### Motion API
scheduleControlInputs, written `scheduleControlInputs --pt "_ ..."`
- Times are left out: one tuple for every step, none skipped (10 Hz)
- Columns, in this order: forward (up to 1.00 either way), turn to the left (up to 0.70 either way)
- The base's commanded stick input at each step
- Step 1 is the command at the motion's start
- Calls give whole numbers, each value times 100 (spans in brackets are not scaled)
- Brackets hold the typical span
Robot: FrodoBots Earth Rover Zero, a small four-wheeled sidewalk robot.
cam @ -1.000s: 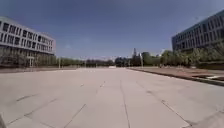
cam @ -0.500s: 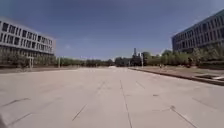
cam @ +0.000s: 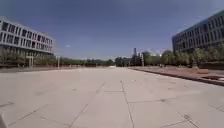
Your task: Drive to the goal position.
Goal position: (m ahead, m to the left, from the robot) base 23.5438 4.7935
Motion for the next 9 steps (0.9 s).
scheduleControlInputs --pt "70 1" --pt "70 1" --pt "70 1" --pt "70 1" --pt "70 1" --pt "70 1" --pt "70 1" --pt "70 1" --pt "70 1"
